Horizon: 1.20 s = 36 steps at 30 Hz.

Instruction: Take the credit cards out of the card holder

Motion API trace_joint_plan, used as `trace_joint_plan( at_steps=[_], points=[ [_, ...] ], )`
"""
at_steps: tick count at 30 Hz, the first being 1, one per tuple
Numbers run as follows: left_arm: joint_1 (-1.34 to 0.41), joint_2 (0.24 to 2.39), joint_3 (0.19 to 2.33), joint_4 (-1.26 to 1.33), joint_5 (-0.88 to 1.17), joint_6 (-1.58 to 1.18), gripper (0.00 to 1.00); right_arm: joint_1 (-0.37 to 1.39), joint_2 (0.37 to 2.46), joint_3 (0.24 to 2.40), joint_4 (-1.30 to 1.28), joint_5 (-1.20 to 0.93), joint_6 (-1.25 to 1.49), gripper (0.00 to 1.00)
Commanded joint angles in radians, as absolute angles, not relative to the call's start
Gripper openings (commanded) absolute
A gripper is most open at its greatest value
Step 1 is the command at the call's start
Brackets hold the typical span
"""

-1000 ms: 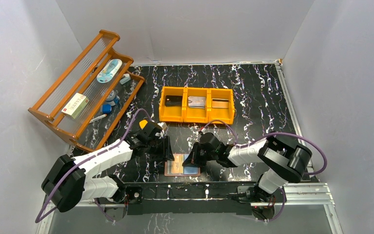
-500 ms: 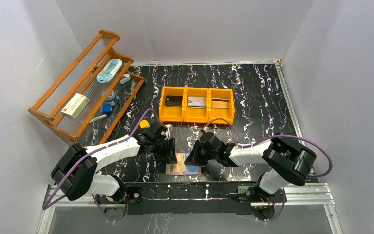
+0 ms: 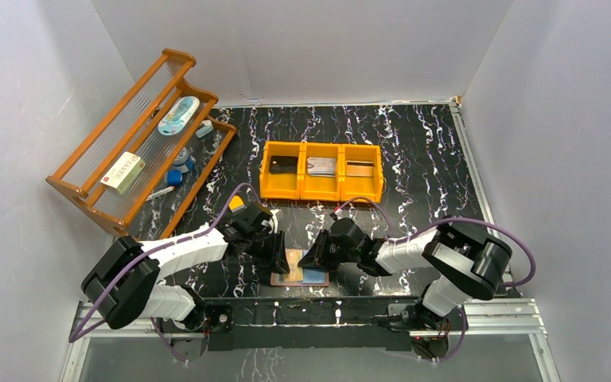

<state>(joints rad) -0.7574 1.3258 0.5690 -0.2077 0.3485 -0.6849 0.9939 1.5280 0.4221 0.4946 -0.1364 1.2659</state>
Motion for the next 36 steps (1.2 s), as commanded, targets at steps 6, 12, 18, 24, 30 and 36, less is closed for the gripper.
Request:
trace_joint_plan(
  at_steps=[6,12,18,24,30,36],
  points=[
    [-0.770,1.316,0.512,-0.255,0.302,-0.696,0.31,0.992,1.549,0.401,0.604,-0.170,1.247,0.14],
    [-0.770,1.279,0.515,-0.255,0.279,-0.714,0.30,0.992,1.476,0.395,0.448,-0.080,1.243,0.05],
    [-0.770,1.197,0.541,-0.190,0.351,-0.718,0.39,0.991,1.389,0.357,0.406,-0.034,1.238,0.05],
    [-0.771,1.208,0.577,-0.115,0.390,-0.719,0.43,0.988,1.426,0.321,0.442,-0.093,1.232,0.06],
    [-0.781,1.266,0.601,-0.089,0.417,-0.701,0.45,0.988,1.488,0.331,0.483,-0.121,1.259,0.07],
    [-0.795,1.362,0.528,-0.089,0.338,-0.736,0.44,0.967,1.486,0.304,0.553,-0.146,1.299,0.09]
  ],
)
